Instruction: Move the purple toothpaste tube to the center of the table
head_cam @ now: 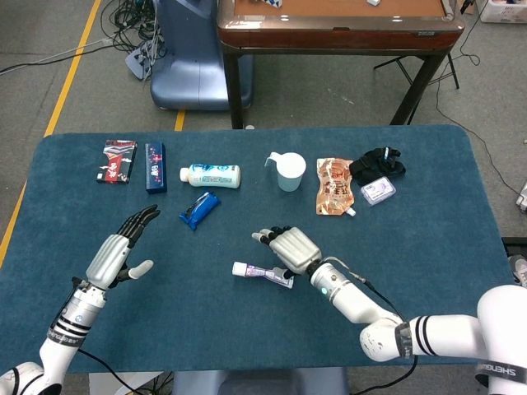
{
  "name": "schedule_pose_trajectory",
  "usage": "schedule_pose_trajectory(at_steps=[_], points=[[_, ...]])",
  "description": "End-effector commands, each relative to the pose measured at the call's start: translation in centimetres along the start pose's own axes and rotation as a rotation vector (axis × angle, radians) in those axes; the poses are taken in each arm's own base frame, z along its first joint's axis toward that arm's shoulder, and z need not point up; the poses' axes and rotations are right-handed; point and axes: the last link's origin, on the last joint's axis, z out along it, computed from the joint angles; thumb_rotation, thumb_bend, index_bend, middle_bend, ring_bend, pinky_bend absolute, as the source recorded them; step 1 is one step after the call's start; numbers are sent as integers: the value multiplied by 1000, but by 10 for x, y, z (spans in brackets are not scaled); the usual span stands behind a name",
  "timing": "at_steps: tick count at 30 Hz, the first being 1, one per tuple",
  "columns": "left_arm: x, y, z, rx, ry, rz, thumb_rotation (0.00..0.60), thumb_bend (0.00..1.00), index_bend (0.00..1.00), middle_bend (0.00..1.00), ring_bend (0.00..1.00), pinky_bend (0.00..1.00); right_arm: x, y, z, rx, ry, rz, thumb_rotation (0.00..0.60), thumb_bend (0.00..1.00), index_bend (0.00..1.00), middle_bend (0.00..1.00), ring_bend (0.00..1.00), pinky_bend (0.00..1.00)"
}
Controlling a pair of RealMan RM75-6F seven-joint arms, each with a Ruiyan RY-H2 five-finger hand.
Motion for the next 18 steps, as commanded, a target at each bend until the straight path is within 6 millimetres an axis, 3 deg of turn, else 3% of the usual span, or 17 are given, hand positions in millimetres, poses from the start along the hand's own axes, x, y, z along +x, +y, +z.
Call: schedule_pose_trajectory(at_steps=[1, 3, 4, 5, 8, 9, 13, 18], points=[[5, -5, -5, 28, -16, 39, 0, 0, 0, 0, 0, 31, 16, 19, -23, -44, 83, 46, 600, 363, 84, 161, 161, 258], [10, -10, -8, 62, -12, 72, 53, 0, 0, 0, 0, 31, 24, 33, -39, -83, 131, 72, 600, 361, 84, 175, 162, 258], [13, -13, -9, 73, -7, 92, 117, 0, 0, 0, 0, 31, 27, 40, -47, -100, 152, 77, 600, 360, 84, 184, 162, 258], [17, -15, -11, 84, 3, 106, 192, 0, 0, 0, 0, 31, 30, 49, -59, -124, 177, 79, 600, 360, 84, 194, 163, 258], [29, -24, -17, 125, 56, 130, 545, 14, 0, 0, 0, 39, 37, 70, -91, -186, 242, 77, 600, 360, 90, 241, 188, 258], [32, -26, -19, 136, 73, 143, 593, 21, 0, 0, 0, 47, 37, 77, -102, -208, 256, 73, 600, 360, 106, 256, 203, 259], [46, -39, -32, 190, 136, 185, 600, 74, 0, 0, 0, 76, 35, 101, -143, -303, 299, 61, 600, 360, 195, 316, 250, 267], [54, -52, -59, 277, 148, 280, 600, 75, 0, 0, 0, 76, 17, 123, -195, -430, 330, 20, 600, 361, 319, 384, 305, 289]])
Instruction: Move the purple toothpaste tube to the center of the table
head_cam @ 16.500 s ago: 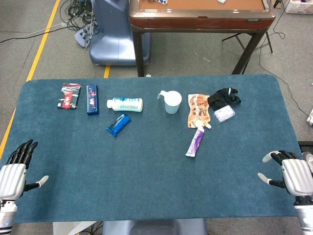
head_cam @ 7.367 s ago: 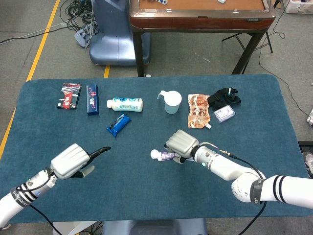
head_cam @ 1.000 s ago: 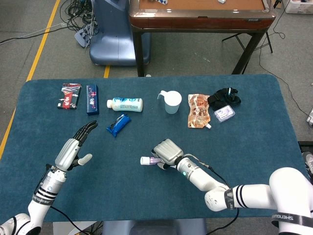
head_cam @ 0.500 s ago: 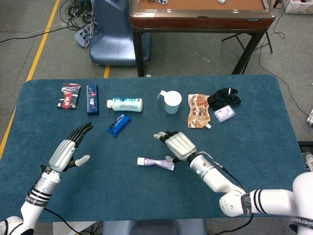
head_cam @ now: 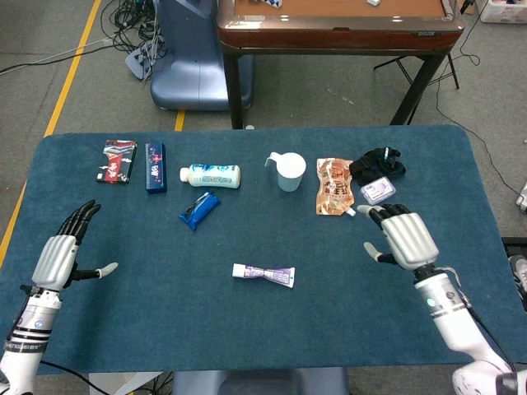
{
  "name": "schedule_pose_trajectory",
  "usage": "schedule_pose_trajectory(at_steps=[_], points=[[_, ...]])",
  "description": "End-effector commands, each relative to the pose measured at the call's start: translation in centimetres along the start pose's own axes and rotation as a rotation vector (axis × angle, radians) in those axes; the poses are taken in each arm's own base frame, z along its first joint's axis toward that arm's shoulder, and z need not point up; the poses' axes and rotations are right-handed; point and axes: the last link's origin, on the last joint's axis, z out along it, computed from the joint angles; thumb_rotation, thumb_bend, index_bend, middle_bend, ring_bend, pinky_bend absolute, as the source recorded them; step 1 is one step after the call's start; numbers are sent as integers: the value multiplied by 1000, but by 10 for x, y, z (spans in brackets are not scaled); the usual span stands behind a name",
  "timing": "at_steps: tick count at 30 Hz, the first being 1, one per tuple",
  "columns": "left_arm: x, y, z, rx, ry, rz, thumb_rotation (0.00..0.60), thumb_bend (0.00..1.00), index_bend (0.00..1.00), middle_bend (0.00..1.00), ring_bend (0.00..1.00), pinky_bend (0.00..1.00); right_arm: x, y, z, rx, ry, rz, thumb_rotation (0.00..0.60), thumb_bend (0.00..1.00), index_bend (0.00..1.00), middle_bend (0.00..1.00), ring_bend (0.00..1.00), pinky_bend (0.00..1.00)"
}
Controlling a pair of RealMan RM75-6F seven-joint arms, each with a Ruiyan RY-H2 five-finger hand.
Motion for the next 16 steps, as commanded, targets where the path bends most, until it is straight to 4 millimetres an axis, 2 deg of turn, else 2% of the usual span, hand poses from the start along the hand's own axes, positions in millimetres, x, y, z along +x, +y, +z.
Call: schedule_pose_trajectory(at_steps=[1, 6, 9, 16], points=[[7, -14, -17, 56, 10, 86, 600, 75, 0, 0, 0, 76, -3, 30, -38, -87, 27, -37, 600, 361, 343, 397, 317, 297], [10, -22, -45, 129, 15, 180, 600, 76, 0, 0, 0, 76, -12, 54, -76, -196, 55, -51, 600, 362, 413, 439, 349, 314], [11, -22, -57, 162, 19, 198, 600, 76, 0, 0, 0, 76, -15, 59, -93, -231, 69, -56, 600, 362, 427, 444, 351, 314], [10, -16, -75, 186, 55, 218, 600, 76, 0, 0, 0, 76, -22, 58, -114, -254, 84, -40, 600, 362, 459, 460, 363, 314]])
